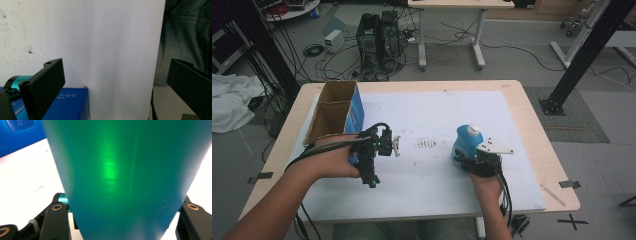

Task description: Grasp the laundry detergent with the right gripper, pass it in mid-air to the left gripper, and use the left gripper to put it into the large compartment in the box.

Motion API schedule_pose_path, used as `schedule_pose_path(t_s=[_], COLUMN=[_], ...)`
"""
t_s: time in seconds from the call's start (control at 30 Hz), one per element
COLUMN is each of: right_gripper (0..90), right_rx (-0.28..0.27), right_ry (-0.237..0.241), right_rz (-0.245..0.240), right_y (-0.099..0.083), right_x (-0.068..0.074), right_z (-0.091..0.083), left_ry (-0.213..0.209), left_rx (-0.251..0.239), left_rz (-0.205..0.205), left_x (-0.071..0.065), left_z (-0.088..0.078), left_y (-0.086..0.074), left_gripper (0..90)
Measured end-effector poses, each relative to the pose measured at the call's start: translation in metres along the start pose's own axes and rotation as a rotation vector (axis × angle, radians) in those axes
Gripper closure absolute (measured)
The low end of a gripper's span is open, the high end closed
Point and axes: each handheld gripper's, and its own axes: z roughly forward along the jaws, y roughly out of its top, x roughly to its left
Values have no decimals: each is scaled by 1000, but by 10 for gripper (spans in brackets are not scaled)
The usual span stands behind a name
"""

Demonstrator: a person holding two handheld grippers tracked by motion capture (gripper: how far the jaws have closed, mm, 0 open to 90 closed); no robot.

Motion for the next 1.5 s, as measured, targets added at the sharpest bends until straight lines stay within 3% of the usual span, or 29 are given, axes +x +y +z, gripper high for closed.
schedule_pose_path(t_s=[0.03,0.1,0.4,0.53,0.7,0.9,1.17,1.23,1.3,1.33,1.5], right_gripper=[407,411,456,458,457,457,455,455,456,456,456], right_rx=[-5,1,-5,4,-10,-4,12,17,24,31,47], right_ry=[7,4,15,36,73,203,460,507,522,564,643], right_rz=[-8,24,-25,5,-57,-136,-224,-249,-254,-292,-338], right_y=[0,0,0,2,14,39,50,50,50,49,47], right_x=[-1,2,0,-1,0,7,20,23,25,30,41], right_z=[0,0,-1,-1,-8,-21,-22,-19,-19,-15,-8], left_ry=[0,4,-7,3,7,10,14,13,13,12,6], left_rx=[0,1,4,5,-4,-17,-38,-36,-40,-40,-31], left_rz=[0,1,5,5,8,12,41,45,52,59,68], left_x=[0,0,2,2,3,5,4,3,2,2,-1], left_z=[0,1,2,0,-6,-17,-31,-32,-33,-34,-36], left_y=[0,0,3,4,7,10,18,20,23,24,29], left_gripper=[17,17,17,17,17,17,17,17,17,17,17])
